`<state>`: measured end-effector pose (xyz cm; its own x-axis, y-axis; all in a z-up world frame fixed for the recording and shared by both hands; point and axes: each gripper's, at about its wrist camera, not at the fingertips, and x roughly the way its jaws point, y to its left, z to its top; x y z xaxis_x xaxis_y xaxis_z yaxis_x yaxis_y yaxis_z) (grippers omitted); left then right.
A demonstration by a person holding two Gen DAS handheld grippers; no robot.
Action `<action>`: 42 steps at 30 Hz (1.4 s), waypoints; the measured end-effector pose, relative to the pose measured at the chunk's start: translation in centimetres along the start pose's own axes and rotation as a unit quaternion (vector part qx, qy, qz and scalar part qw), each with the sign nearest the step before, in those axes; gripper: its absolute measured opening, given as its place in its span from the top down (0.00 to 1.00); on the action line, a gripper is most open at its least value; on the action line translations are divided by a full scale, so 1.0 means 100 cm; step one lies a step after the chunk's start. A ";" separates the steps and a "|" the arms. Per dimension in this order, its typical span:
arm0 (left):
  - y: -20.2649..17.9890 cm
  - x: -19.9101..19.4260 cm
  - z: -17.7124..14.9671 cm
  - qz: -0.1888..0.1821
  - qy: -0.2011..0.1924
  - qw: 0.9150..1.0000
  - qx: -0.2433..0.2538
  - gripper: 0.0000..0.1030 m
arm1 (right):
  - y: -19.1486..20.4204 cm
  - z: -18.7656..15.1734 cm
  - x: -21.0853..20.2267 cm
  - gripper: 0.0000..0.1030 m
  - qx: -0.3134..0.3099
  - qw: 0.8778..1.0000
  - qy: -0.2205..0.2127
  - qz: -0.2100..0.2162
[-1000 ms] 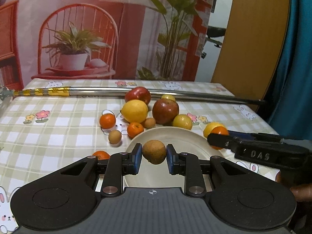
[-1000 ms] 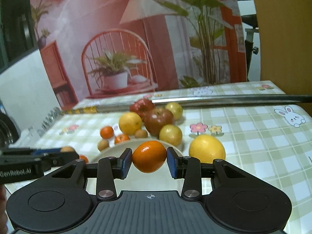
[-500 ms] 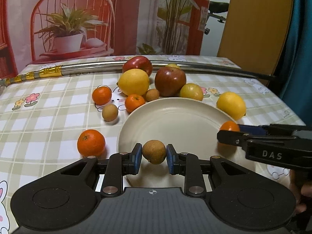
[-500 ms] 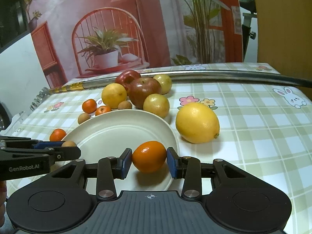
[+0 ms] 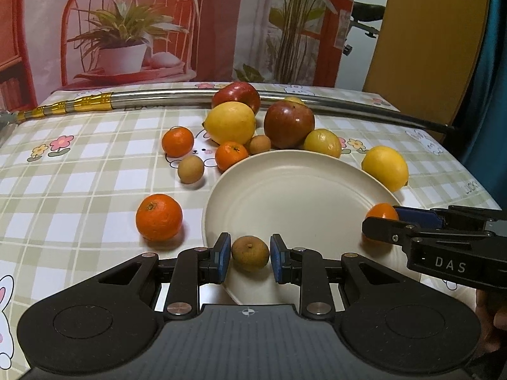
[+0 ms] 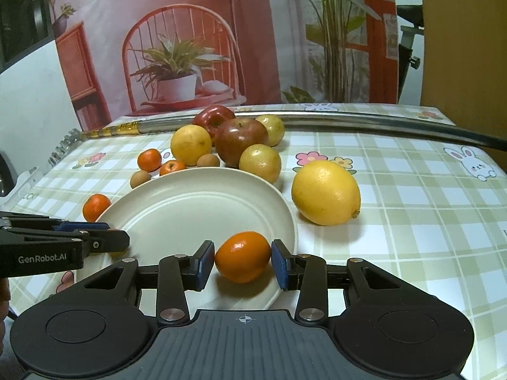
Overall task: Organize fruits
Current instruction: 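Carry both fruits over the white plate and open both tools to drop them, then grasp a tangerine with the left tool while the right tool grasps a large yellow lemon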
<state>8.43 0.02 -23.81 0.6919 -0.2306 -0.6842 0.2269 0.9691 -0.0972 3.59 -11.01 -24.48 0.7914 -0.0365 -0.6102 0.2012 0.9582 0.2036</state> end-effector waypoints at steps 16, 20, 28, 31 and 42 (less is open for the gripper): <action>0.004 -0.020 0.000 0.005 -0.050 0.999 -0.019 0.60 | -0.001 0.004 -0.015 0.64 0.000 0.999 -0.043 0.004; 0.010 -0.026 0.003 0.014 -0.061 0.998 -0.026 0.60 | -0.005 0.005 -0.016 0.64 0.009 0.999 -0.048 0.000; 0.053 -0.025 0.012 0.054 -0.055 0.992 -0.099 0.59 | -0.011 0.006 -0.021 0.64 0.028 0.998 -0.064 -0.005; 0.068 -0.015 0.015 0.058 -0.037 0.991 -0.117 0.59 | -0.013 0.006 -0.019 0.64 0.033 0.997 -0.063 -0.006; 0.075 0.009 0.019 0.037 -0.015 0.991 -0.126 0.54 | -0.018 0.004 -0.016 0.64 0.046 0.997 -0.061 -0.011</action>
<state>12.06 6.92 -23.82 0.7206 -0.1565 -0.6754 -0.0017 0.9738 -0.2274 2.23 -12.78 -23.59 0.8494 -0.0973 -0.5187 0.2668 0.9272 0.2629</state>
